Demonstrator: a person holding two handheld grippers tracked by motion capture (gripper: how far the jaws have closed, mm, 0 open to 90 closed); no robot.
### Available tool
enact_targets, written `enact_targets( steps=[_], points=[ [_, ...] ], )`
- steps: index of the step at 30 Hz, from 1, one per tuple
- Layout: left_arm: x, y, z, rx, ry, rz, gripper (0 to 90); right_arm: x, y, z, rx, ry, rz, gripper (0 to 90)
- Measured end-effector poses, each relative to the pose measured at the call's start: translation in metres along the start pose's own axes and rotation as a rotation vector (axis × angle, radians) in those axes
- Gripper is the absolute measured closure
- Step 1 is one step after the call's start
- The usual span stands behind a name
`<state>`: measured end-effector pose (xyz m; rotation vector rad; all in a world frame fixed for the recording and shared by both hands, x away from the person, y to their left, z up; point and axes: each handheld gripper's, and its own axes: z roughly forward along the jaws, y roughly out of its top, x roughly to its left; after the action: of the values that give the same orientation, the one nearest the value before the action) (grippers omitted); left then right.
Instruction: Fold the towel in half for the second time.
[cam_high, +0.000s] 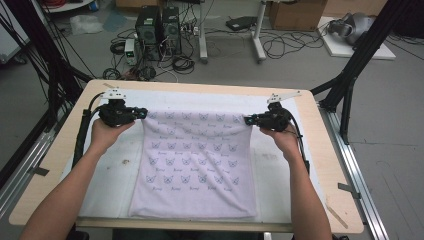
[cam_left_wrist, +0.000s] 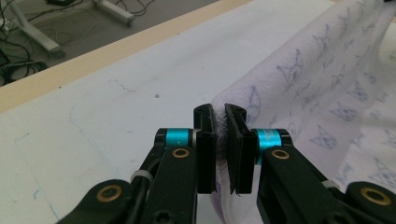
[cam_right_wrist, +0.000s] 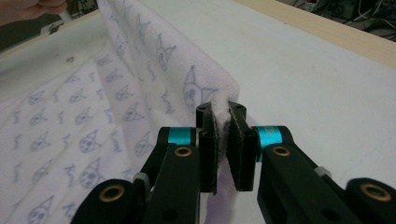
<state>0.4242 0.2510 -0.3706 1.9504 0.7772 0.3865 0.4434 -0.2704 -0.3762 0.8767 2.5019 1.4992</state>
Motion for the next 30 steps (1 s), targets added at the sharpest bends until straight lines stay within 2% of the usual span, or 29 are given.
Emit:
enact_targets(
  steps=[3, 9, 16, 18, 19, 23, 26, 30],
  points=[
    [-0.010, -0.003, -0.010, -0.012, -0.013, 0.025, 82.9, 0.009, -0.002, -0.006, 0.009, 0.017, -0.006, 83.7],
    [-0.036, -0.017, -0.025, -0.001, -0.035, 0.079, 82.9, 0.031, -0.015, -0.017, 0.018, 0.038, -0.031, 83.8],
    [-0.060, -0.042, -0.042, -0.001, -0.074, 0.075, 82.9, 0.059, -0.042, -0.028, 0.035, 0.047, -0.039, 83.8],
    [-0.067, -0.050, -0.046, 0.009, -0.085, 0.077, 82.9, 0.066, -0.050, -0.029, 0.044, 0.054, -0.043, 83.7],
    [-0.070, -0.054, -0.048, 0.010, -0.088, 0.077, 82.9, 0.070, -0.053, -0.028, 0.066, 0.058, -0.039, 83.7],
    [-0.081, -0.068, -0.056, 0.023, -0.101, 0.079, 82.9, 0.084, -0.065, -0.028, 0.079, 0.059, -0.059, 83.6],
    [-0.089, -0.076, -0.062, 0.029, -0.110, 0.081, 82.9, 0.093, -0.074, -0.030, 0.072, 0.067, -0.059, 83.5],
    [-0.098, -0.085, -0.069, 0.033, -0.119, 0.090, 82.9, 0.106, -0.084, -0.032, 0.066, 0.069, -0.083, 82.8]
  ],
)
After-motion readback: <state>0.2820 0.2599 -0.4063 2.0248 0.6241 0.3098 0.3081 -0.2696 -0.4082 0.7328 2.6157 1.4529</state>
